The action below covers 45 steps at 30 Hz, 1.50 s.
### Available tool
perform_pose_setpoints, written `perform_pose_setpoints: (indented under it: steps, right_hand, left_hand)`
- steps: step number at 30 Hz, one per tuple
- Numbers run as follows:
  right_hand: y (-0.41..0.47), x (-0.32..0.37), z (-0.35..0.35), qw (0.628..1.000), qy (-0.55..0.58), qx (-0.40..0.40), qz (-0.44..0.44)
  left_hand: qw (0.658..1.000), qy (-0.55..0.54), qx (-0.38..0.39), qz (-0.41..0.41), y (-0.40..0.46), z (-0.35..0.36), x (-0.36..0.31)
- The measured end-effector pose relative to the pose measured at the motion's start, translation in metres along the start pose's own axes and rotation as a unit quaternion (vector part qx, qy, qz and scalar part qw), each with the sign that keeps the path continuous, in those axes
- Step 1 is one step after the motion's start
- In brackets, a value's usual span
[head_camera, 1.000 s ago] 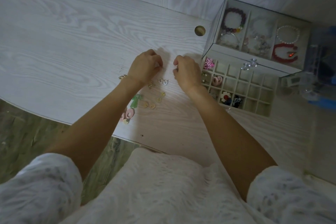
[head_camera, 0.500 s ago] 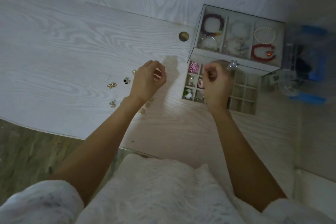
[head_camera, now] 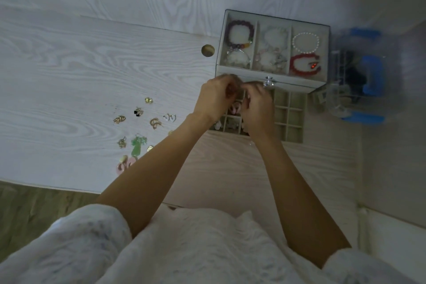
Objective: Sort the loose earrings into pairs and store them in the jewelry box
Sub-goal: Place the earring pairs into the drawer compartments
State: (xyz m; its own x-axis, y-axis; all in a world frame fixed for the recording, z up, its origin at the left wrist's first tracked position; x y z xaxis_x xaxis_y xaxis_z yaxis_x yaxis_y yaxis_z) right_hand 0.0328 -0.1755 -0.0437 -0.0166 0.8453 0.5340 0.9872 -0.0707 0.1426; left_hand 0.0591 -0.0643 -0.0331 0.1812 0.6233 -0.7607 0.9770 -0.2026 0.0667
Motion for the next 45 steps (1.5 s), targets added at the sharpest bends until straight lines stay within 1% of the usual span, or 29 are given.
perform_pose_setpoints:
  steps: [2, 5, 9, 12, 14, 17, 20, 23, 24, 26, 29, 32, 34, 35, 37, 38, 40, 42, 43, 45]
  right_hand:
    - [-0.003, -0.001, -0.004, 1.000, -0.015, -0.001, -0.005]
    - [-0.004, -0.004, -0.002, 0.999, -0.024, 0.024, 0.001]
    - [-0.007, -0.002, 0.009, 0.998, -0.019, 0.068, -0.006]
    - [-0.010, 0.002, 0.013, 0.995, -0.060, 0.071, -0.026]
    - [-0.009, 0.004, 0.015, 0.994, -0.069, 0.080, -0.028]
    - [-0.009, 0.009, 0.010, 0.994, -0.066, 0.081, -0.034]
    - [-0.016, 0.022, -0.003, 0.993, -0.081, 0.056, -0.064]
    - [-0.033, 0.038, -0.008, 0.990, -0.072, 0.073, -0.092]
    - [-0.041, 0.045, -0.007, 0.990, -0.059, 0.085, -0.101]
    - [-0.058, 0.062, 0.001, 0.985, -0.030, 0.120, -0.118]
    - [-0.083, 0.084, 0.022, 0.972, -0.008, 0.187, -0.143]
    - [-0.103, 0.108, 0.048, 0.954, -0.011, 0.235, -0.188]
    - [-0.111, 0.123, 0.066, 0.941, -0.012, 0.264, -0.210]
    - [-0.114, 0.129, 0.074, 0.936, -0.014, 0.275, -0.218]
    - [-0.116, 0.140, 0.087, 0.932, -0.017, 0.276, -0.235]
    - [-0.116, 0.146, 0.093, 0.931, -0.023, 0.271, -0.244]
    - [-0.114, 0.156, 0.101, 0.929, -0.052, 0.250, -0.267]
    - [-0.108, 0.164, 0.108, 0.936, -0.082, 0.211, -0.271]
    - [-0.104, 0.168, 0.109, 0.941, -0.090, 0.194, -0.263]
    - [-0.101, 0.174, 0.111, 0.947, -0.095, 0.181, -0.248]
  left_hand:
    - [0.999, 0.044, 0.022, 0.016, 0.004, 0.008, 0.001]
    - [0.995, 0.085, 0.048, 0.032, 0.006, 0.012, 0.001]
    - [0.992, 0.110, 0.029, 0.054, 0.003, 0.005, 0.003]
    - [0.984, 0.167, 0.035, 0.060, -0.003, 0.003, 0.008]
    - [0.978, 0.187, 0.025, 0.091, -0.008, 0.000, 0.006]
    - [0.975, 0.181, -0.002, 0.126, -0.017, -0.015, 0.000]
    - [0.976, 0.161, -0.012, 0.145, -0.036, -0.041, -0.005]
    - [0.982, 0.095, -0.037, 0.161, -0.075, -0.073, -0.005]
    - [0.984, 0.075, -0.050, 0.154, -0.091, -0.083, 0.000]
    - [0.990, 0.057, -0.076, 0.104, -0.124, -0.100, 0.020]
    - [0.988, 0.083, -0.125, -0.021, -0.166, -0.117, 0.060]
    - [0.967, 0.073, -0.167, -0.178, -0.204, -0.133, 0.097]
    - [0.950, 0.062, -0.178, -0.249, -0.226, -0.139, 0.112]
    - [0.944, 0.060, -0.181, -0.270, -0.233, -0.139, 0.117]
    - [0.937, 0.066, -0.184, -0.290, -0.240, -0.139, 0.126]
    - [0.938, 0.079, -0.180, -0.287, -0.240, -0.139, 0.128]
    - [0.945, 0.128, -0.163, -0.252, -0.230, -0.135, 0.127]
    - [0.947, 0.167, -0.163, -0.221, -0.217, -0.134, 0.123]
    - [0.946, 0.176, -0.157, -0.225, -0.211, -0.133, 0.123]
    - [0.940, 0.185, -0.124, -0.260, -0.200, -0.128, 0.125]
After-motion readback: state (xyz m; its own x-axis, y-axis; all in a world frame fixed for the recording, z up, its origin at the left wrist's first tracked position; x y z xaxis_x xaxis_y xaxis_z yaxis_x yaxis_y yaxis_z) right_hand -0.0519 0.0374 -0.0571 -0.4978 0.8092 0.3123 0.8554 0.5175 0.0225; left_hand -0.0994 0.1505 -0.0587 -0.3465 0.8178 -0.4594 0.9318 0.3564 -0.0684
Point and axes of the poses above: each hand's wrist, its own y-axis towards the middle knuckle, its own z-axis out of the palm, x = y × z, the point moved 5 cm from there along y, towards the middle knuckle, and after that the axes turned 4 degrees about -y, right-handed, at the moved point
